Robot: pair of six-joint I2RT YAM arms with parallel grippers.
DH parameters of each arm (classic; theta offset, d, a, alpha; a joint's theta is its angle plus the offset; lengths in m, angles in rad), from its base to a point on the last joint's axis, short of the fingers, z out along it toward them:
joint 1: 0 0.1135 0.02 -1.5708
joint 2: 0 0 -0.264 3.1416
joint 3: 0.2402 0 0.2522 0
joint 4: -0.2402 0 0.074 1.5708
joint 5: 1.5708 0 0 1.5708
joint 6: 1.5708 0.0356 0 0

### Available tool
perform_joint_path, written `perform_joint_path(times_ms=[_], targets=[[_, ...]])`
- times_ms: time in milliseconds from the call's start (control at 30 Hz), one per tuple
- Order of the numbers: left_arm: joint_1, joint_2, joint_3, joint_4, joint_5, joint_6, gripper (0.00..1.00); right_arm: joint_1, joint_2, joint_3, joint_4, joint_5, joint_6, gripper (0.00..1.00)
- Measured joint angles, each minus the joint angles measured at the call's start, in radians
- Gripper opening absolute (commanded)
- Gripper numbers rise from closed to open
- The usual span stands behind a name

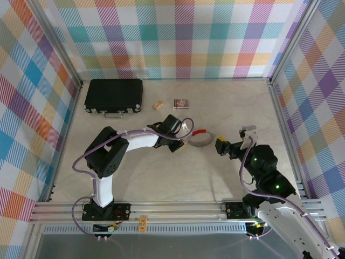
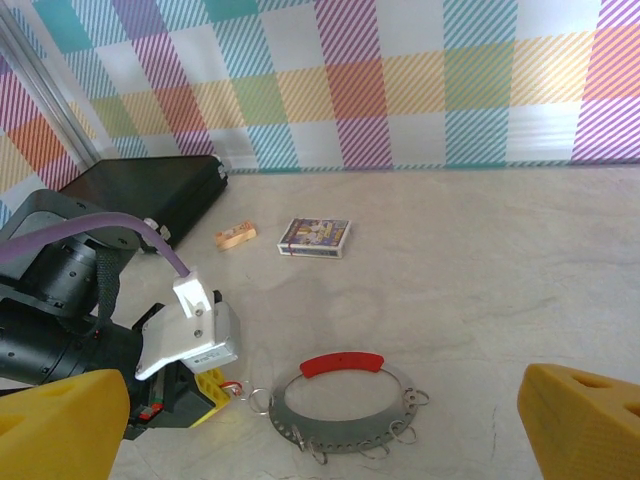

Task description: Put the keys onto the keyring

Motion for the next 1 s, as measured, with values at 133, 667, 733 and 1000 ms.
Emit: perform_joint_path(times_ms=[133, 667, 733, 1000], targets=[[0.0, -0.005, 0.002, -0.019, -0.024, 0.004, 0.0, 0.0, 0.0, 0.0, 0.0, 0.0, 0.0, 0.99], [0.006, -0.005, 0.041, -0.161, -0.076, 0.012, 0.25, 0.0, 0.0, -0.003, 0.001, -0.003, 0.0, 0.99], [0.008, -0.005, 0.041, -0.183, -0.08, 0.008, 0.31, 0.0, 0.0, -0.003, 0.001, -0.003, 0.0, 0.99], [0.015, -0.05, 0.04, -0.202, -0.083, -0.006, 0.49, 0.0, 0.0, -0.003, 0.001, -0.003, 0.0, 0.99]])
